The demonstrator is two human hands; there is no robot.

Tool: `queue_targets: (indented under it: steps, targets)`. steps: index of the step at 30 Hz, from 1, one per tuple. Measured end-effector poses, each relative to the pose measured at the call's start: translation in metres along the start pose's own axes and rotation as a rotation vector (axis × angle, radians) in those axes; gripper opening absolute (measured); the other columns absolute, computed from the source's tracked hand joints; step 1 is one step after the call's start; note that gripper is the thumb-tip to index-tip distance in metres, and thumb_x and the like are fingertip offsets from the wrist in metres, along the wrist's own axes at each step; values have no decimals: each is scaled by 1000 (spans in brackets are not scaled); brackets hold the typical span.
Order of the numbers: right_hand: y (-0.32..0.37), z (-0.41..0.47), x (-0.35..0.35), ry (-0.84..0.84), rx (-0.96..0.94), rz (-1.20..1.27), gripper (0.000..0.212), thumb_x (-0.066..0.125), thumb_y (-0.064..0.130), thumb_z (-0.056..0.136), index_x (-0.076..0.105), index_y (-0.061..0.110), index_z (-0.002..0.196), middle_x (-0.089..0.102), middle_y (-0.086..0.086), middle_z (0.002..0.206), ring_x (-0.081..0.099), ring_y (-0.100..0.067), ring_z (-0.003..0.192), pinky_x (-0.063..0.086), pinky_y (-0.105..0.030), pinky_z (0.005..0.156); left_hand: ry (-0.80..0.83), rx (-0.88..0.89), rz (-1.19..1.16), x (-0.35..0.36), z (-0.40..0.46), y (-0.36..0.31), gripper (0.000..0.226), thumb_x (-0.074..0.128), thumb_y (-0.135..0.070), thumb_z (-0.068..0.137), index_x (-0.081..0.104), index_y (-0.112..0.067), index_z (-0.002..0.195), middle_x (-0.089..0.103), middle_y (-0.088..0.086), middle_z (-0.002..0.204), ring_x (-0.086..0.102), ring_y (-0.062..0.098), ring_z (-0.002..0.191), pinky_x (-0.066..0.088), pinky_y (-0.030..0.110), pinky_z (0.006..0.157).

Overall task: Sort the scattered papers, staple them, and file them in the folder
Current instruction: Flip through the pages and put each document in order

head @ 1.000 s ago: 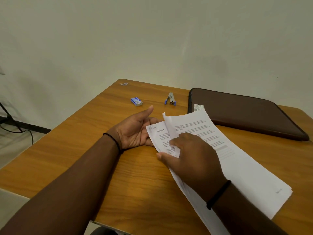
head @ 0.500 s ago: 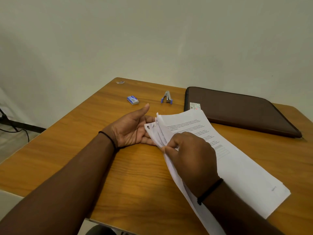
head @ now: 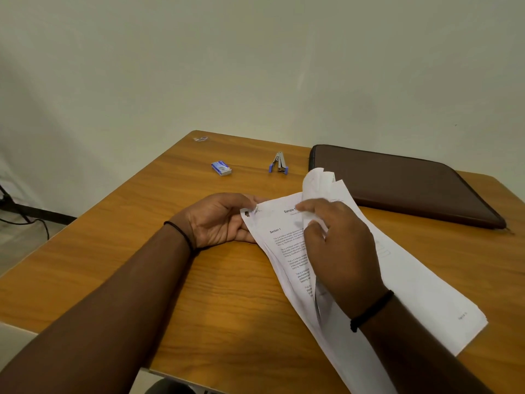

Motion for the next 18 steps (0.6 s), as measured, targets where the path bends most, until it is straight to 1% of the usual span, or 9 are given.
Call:
queue_targets:
  steps: [2, 4, 7, 10, 12, 13, 14, 16, 18]
  targets:
    - [-3, 0, 3, 26, 6, -47, 30, 51, 18, 100, 67, 25, 124, 64, 4, 127, 54, -4, 97, 28, 0, 67, 9, -5, 6, 2, -1, 1, 45, 54, -6, 90, 54, 3, 134, 61, 26, 132, 65, 38, 114, 57, 51, 90]
    - [-1, -1, 5, 44, -8, -83, 29, 50, 19, 100, 69, 21, 123, 65, 1, 127, 60, -9, 106, 26, 2, 72, -2, 0, 16, 3, -2, 1, 37, 54, -6, 93, 59, 1, 129, 61, 25, 132, 66, 38, 113, 58, 50, 88]
    - [5, -3, 9, 98, -61, -145, 29, 53, 27, 99, 69, 23, 123, 65, 3, 127, 60, -11, 110, 30, -7, 84, -41, 20, 74, -1, -3, 0, 38, 53, -7, 92, 60, -3, 129, 62, 23, 132, 67, 36, 110, 55, 50, 91]
    - [13, -5, 26, 269, -113, -246, 39, 56, 51, 95, 67, 31, 126, 61, 9, 129, 53, -9, 114, 37, -18, 90, -47, 24, 87, -2, -3, -2, 41, 51, -2, 93, 56, -3, 134, 60, 24, 134, 62, 38, 119, 50, 53, 95]
    - [17, -9, 35, 349, -139, -327, 53, 56, 66, 87, 66, 31, 126, 59, 9, 127, 51, -9, 114, 41, -25, 89, -63, 17, 86, -3, -3, -3, 42, 48, 1, 93, 55, -4, 134, 60, 25, 133, 59, 40, 122, 49, 54, 95]
    - [19, -10, 37, 360, -152, -369, 57, 55, 69, 86, 65, 31, 126, 59, 8, 126, 51, -10, 114, 43, -26, 87, -70, 14, 89, -3, -3, -3, 42, 47, 2, 93, 55, -4, 134, 61, 25, 132, 59, 41, 121, 50, 54, 94]
    - [22, -12, 37, 354, -166, -403, 56, 53, 68, 87, 65, 29, 126, 59, 7, 125, 52, -11, 113, 45, -27, 88, -75, 12, 88, -3, -4, -2, 43, 46, 2, 93, 54, -4, 134, 61, 25, 132, 60, 41, 119, 51, 53, 94]
    - [26, -14, 36, 311, -190, -421, 47, 50, 59, 94, 67, 27, 123, 60, 5, 121, 55, -13, 109, 50, -29, 88, -85, 8, 70, -3, -4, -2, 46, 46, 1, 92, 51, -3, 137, 61, 25, 132, 63, 41, 116, 53, 52, 92]
    - [29, -15, 34, 259, -199, -387, 37, 48, 47, 97, 70, 24, 115, 63, 4, 112, 59, -14, 99, 53, -30, 82, -84, 3, 57, -3, -5, -1, 46, 46, -1, 93, 48, -2, 140, 59, 27, 133, 63, 42, 117, 52, 53, 95]
Point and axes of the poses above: each hand's wrist, its own z-axis towards the middle knuckle, its own x-axis out of the palm, y = z × x, the point moved 9 cm from there along z, towards the middle knuckle
